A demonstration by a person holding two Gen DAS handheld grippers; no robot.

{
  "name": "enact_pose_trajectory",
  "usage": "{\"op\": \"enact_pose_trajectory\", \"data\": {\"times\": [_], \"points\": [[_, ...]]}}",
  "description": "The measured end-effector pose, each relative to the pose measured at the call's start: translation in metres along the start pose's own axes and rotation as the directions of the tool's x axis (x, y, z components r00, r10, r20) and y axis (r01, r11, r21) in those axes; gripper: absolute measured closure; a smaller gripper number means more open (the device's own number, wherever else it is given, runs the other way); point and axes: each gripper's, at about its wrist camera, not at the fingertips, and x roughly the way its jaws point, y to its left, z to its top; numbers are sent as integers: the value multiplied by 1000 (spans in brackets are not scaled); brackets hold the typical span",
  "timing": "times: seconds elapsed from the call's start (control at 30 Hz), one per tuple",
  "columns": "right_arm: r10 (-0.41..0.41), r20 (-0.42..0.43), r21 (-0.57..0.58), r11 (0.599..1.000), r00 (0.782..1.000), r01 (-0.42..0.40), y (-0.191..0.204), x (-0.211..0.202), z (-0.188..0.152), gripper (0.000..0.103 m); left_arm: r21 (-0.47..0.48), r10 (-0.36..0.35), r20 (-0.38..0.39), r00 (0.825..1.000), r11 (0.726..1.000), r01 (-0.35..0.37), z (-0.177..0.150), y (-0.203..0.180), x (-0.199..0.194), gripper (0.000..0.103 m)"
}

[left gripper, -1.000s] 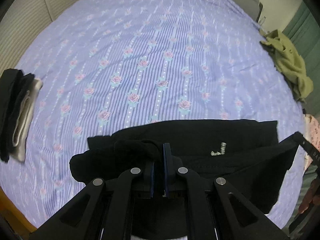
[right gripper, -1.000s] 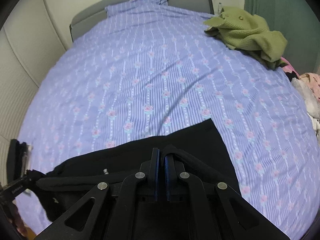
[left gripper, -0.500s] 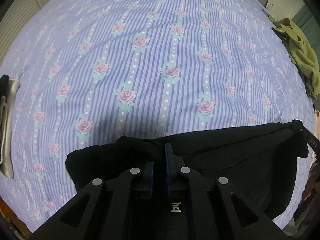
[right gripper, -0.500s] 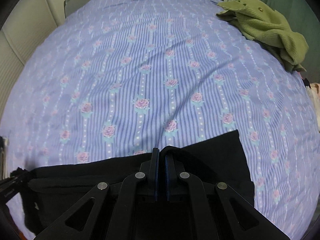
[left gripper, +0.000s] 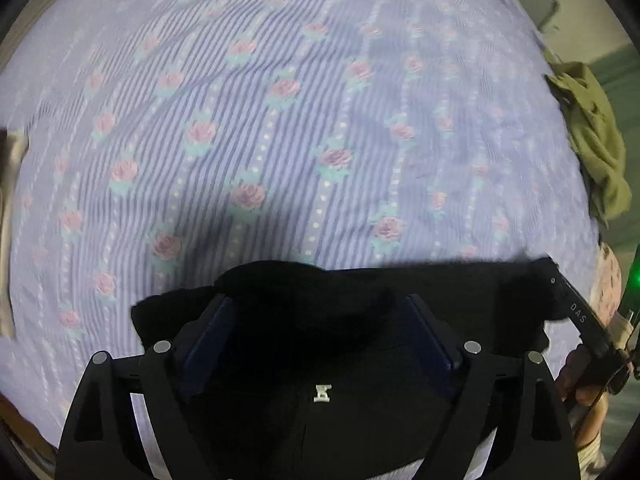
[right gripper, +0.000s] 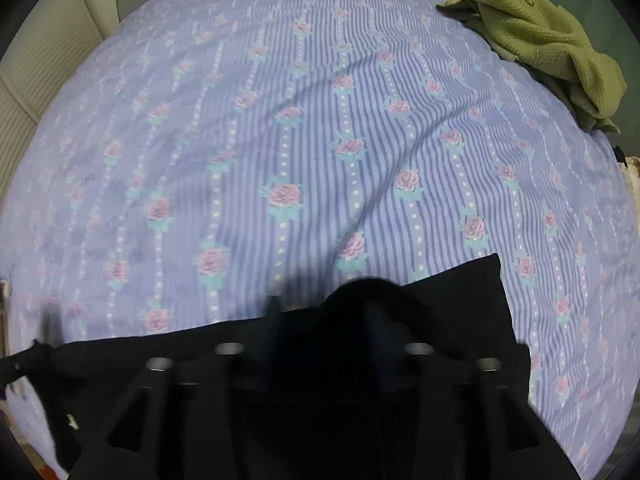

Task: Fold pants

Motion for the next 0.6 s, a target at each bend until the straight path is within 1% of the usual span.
{"op": "enact_pose_trajectory", "data": {"times": [0.07,0.13,0.17,0.2,0.27,0.3,0.33,0.4,0.43,0.47,0.53,0.6], "points": [[14,27,-20,1000,1000,-13,8,-22,-2,50,36,-18,19,1000,999,18,0,3,-17,17],[40,57,-42,998,998,-37,18,-45,-8,48,83,-23,69,997,996,17,-4,8,-37,17],[54,75,-54,997,996,-50,23,-53,-11,45,108,-11,101,995,994,0,-9,14,-46,17],[69,85,-75,995,994,-62,31,-62,-17,39,130,10,136,991,991,-28,-8,20,-53,17],[100,107,-134,987,989,-85,52,-78,-30,38,181,58,200,978,979,-95,-21,38,-66,17],[107,110,-159,983,988,-89,62,-81,-37,38,196,69,215,974,974,-112,-26,46,-69,18],[120,106,-192,976,987,-98,75,-82,-44,37,209,62,223,973,972,-110,-32,54,-71,18],[153,89,-255,959,984,-125,99,-82,-61,37,231,8,218,976,971,-59,-47,74,-70,19],[164,76,-282,950,984,-136,111,-81,-70,38,230,-14,212,977,972,-36,-52,80,-69,20],[177,57,-298,942,983,-152,122,-78,-80,38,226,-48,196,979,974,2,-58,89,-67,22],[208,21,-308,932,978,-191,132,-73,-94,38,212,-101,166,981,975,64,-67,100,-57,27],[228,-21,-309,925,973,-223,144,-66,-108,38,192,-131,148,980,976,101,-72,106,-48,31]]}}
